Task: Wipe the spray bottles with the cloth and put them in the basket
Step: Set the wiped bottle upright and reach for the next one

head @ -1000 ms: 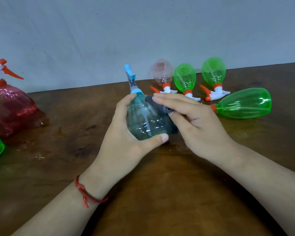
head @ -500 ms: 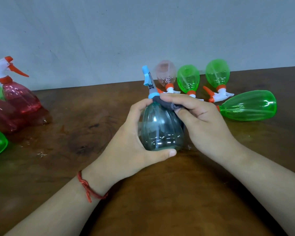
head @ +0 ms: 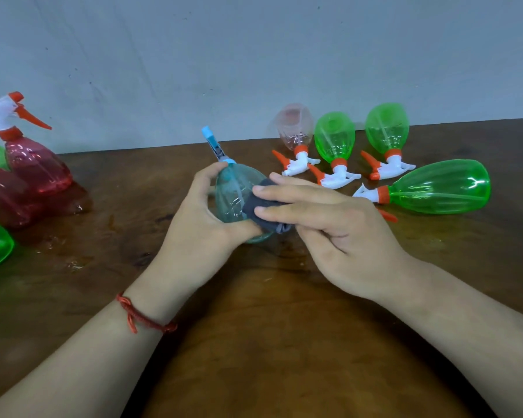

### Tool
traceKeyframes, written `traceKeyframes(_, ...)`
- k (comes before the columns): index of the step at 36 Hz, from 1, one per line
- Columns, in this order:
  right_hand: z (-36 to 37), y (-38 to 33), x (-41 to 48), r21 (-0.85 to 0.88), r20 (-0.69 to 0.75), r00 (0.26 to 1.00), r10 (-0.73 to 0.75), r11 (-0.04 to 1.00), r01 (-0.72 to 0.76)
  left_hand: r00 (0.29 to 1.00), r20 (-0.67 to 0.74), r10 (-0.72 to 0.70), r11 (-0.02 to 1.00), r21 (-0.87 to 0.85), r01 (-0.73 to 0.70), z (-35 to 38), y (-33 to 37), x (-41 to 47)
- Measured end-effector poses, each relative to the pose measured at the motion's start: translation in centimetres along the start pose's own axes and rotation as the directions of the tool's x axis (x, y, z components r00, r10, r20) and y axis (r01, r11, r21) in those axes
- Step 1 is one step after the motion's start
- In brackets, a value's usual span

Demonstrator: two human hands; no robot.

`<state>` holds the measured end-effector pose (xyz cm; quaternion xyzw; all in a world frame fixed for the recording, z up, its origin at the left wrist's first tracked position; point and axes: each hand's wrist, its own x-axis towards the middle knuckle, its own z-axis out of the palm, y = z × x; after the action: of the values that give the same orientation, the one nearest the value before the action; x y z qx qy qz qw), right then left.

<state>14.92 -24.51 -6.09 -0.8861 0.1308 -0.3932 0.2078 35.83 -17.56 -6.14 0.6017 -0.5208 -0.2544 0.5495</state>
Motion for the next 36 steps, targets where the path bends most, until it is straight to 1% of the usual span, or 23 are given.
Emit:
traceKeyframes(3,0.0,0.3,0.0,0.093,-0.06,0.997,0.044,0.995,-0.038,1.0,0.017,0.0,1.0,-0.031,0.001,-0.1,0.3,0.0)
traceKeyframes(5,0.0,0.4,0.1,0.185,-0.109,0.986,0.127,0.977,-0.106,0.999,0.031,0.007,0.998,-0.068,-0.005,-0.1,0.6,-0.2)
traceKeyframes(7,0.0,0.5,0.3,0.264,-0.124,0.968,0.217,0.948,-0.179,0.998,0.051,0.03,0.996,-0.089,-0.025,-0.2,0.7,-0.5)
traceKeyframes(10,-0.1,0.3,0.5,0.336,-0.099,0.948,0.303,0.907,-0.255,0.992,0.103,0.069,0.996,-0.069,-0.062,-0.1,0.7,-0.8)
traceKeyframes(15,-0.1,0.3,1.0,0.371,-0.037,0.91,0.413,0.851,-0.372,0.975,0.184,0.123,0.992,-0.03,-0.119,0.7,0.0,-1.5)
traceKeyframes(19,-0.5,0.3,1.3,0.485,0.009,0.862,0.507,0.752,-0.447,0.944,0.27,0.19,0.98,0.013,-0.201,0.9,0.3,-1.8)
traceKeyframes(22,-0.8,0.2,1.2,0.508,-0.023,0.865,0.501,0.751,-0.422,0.924,0.313,0.222,0.968,0.041,-0.246,0.7,0.5,-1.5)
traceKeyframes(25,-0.6,0.1,0.9,0.456,-0.086,0.874,0.478,0.799,-0.392,0.902,0.37,0.222,0.958,0.089,-0.272,0.3,0.5,-1.2)
traceKeyframes(27,-0.3,0.2,0.8,0.434,-0.082,0.878,0.471,0.81,-0.394,0.9,0.38,0.212,0.951,0.132,-0.279,0.1,0.4,-1.1)
traceKeyframes(30,0.0,0.4,0.9,0.409,-0.074,0.876,0.476,0.816,-0.409,0.908,0.351,0.229,0.911,0.251,-0.327,0.0,0.0,-0.8)
traceKeyframes(32,0.0,0.4,0.9,0.381,-0.085,0.881,0.465,0.832,-0.403,0.914,0.329,0.237,0.894,0.293,-0.338,0.1,-0.2,-0.7)
traceKeyframes(34,0.0,0.4,0.9,0.345,-0.096,0.896,0.433,0.859,-0.378,0.923,0.297,0.246,0.895,0.295,-0.334,0.3,-0.3,-0.8)
traceKeyframes(36,-0.2,0.4,0.8,0.299,-0.099,0.915,0.391,0.889,-0.347,0.937,0.254,0.238,0.917,0.26,-0.303,0.4,-0.4,-0.9)
